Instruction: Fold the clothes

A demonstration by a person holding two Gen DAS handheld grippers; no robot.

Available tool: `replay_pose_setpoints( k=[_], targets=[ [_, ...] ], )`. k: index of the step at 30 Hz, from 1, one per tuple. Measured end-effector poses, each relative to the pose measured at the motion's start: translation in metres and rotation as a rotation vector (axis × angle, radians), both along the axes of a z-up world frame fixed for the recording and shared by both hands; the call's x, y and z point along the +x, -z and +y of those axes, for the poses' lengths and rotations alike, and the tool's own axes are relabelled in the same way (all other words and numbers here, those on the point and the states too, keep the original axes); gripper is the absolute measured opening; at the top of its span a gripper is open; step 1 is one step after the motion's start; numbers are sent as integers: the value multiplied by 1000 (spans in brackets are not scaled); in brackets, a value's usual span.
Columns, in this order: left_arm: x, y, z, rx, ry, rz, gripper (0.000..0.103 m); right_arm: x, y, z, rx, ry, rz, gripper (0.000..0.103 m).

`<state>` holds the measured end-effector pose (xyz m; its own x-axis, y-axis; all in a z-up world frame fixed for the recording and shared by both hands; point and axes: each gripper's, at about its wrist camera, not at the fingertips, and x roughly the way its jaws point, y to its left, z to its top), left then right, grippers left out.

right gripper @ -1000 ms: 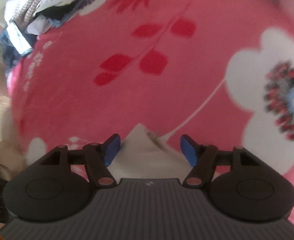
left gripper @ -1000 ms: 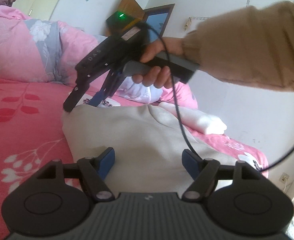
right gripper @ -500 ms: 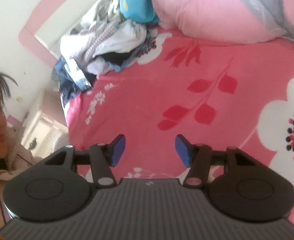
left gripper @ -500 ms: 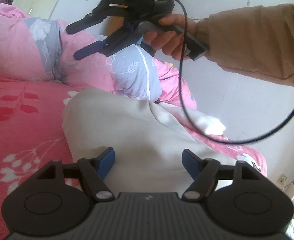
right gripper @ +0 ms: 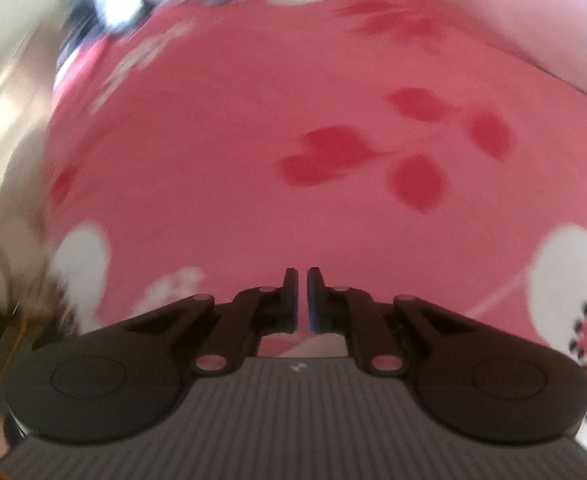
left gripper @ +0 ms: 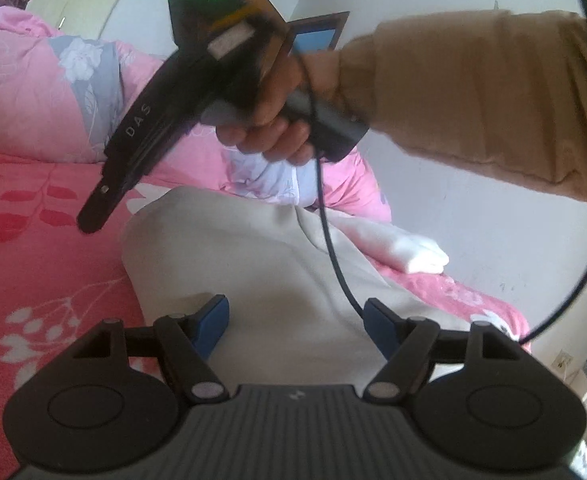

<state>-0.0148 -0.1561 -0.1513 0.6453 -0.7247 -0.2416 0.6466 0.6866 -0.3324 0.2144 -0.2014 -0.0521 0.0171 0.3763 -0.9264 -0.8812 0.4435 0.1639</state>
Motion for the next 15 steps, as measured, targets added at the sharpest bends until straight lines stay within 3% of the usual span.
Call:
replay_pose_setpoints(
  k=[2,5,7,9,11,15],
  targets=[
    [-2,-2,4,-15,-1,-5,75,-28,9,23,-95,-156,32,5],
    [-11,-8,10,-21,17,-17,75,-52,32,41,-340,-285,-25,5],
    [-20,-11,15,-4,20,-15,76,-43,26,36,-394,-199,-136,5],
    [-28,-13,23,2,21,0,77,-33,3,30,-369,-57,-299,13],
    [-32,-15,33,-10,20,33,77,-39,-13,27,-337,5,-372,14],
    [-35,-15,58,-34,7,103,77,-97,5,38,-275,-172,-270,14]
  ],
)
